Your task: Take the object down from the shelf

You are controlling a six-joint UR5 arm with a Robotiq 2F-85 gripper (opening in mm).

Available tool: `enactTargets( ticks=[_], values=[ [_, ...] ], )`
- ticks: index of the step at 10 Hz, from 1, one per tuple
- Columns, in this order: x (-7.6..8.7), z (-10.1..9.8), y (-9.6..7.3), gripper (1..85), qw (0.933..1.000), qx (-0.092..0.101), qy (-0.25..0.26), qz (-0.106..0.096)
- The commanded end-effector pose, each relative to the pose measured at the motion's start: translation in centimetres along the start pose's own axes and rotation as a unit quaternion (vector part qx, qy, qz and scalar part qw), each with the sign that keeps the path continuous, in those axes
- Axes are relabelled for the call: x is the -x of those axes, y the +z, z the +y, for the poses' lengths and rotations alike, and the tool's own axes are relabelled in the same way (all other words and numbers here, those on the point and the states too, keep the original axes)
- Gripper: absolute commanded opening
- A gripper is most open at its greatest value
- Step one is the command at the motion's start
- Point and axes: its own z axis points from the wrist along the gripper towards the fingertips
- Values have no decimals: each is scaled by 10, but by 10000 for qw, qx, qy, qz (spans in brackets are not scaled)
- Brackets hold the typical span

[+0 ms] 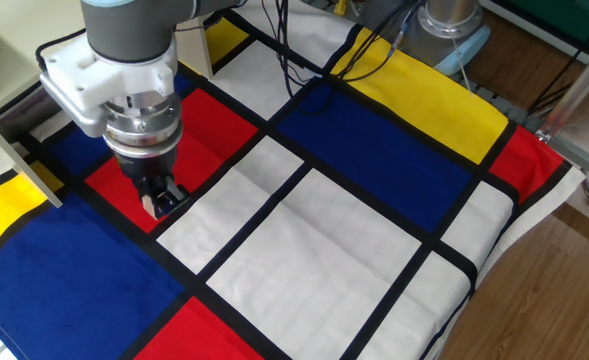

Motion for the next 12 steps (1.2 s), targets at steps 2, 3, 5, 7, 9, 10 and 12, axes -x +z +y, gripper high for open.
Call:
enactTargets(
  ticks=[2, 3, 5, 7, 9, 10, 12],
  values=[
    [-3, -5, 4, 17, 9996, 55, 279, 65],
    [-3, -6, 3, 60, 9996, 87, 239, 109],
    [-10, -8, -1, 253, 9995, 109, -70, 273],
    [-13, -7, -5, 367, 9990, 166, -230, 355],
    [-18, -9, -10, 457, 9980, 167, -361, 484],
    [-20, -9, -13, 477, 9978, 163, -361, 530],
    [-23, -9, -17, 503, 9975, 166, -353, 584]
  ],
)
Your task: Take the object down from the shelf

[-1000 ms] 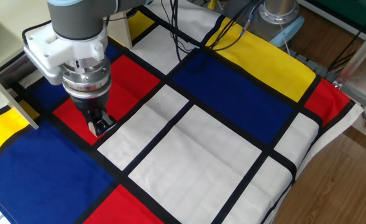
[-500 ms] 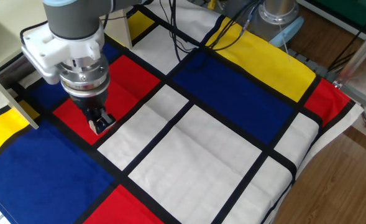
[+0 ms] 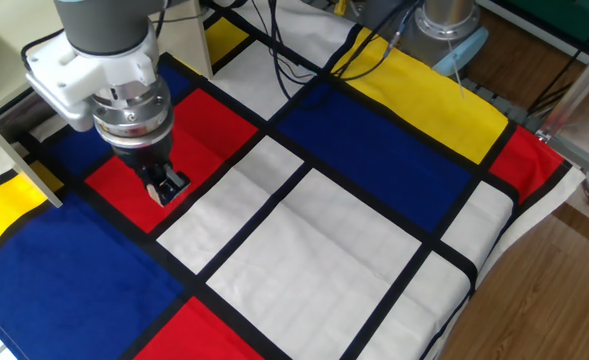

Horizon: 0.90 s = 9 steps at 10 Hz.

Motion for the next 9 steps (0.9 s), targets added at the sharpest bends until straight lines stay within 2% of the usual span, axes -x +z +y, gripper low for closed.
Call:
enactTargets(
  ticks=[1, 5, 9],
  values=[
    [-7, 2, -7, 510, 9999, 77, -29, 124],
    [-7, 1, -9, 510, 9999, 68, -53, 147],
    [-6, -3, -11, 447, 9998, 36, -39, 168]
  ],
)
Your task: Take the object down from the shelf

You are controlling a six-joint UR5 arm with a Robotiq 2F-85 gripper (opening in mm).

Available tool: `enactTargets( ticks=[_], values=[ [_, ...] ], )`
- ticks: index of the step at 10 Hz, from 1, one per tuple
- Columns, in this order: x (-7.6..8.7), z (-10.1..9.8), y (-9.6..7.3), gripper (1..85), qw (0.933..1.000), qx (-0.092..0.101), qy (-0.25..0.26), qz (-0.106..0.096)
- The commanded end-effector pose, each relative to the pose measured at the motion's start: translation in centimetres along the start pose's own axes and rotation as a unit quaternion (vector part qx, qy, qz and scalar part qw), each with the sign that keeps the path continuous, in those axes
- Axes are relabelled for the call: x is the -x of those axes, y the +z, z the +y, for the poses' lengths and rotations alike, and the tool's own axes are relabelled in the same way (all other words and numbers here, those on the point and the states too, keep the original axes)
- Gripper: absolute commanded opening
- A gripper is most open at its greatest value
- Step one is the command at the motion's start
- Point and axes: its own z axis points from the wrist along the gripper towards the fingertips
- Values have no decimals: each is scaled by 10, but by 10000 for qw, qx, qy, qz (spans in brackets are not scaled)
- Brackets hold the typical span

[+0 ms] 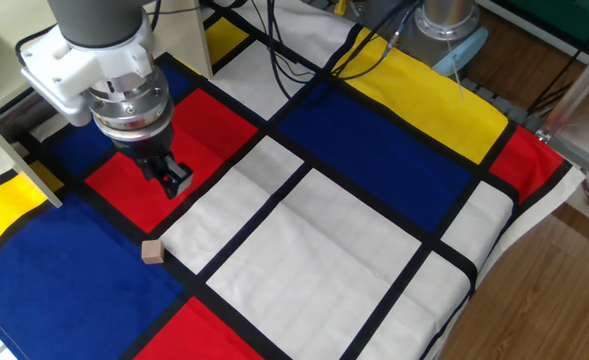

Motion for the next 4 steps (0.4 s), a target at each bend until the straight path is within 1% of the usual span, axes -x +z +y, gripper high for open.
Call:
enactTargets(
  ticks=[1, 4],
  values=[
    [0, -2, -3, 443, 10000, 17, 4, 23],
    [0, -4, -5, 417, 10000, -8, -4, 68]
  ],
)
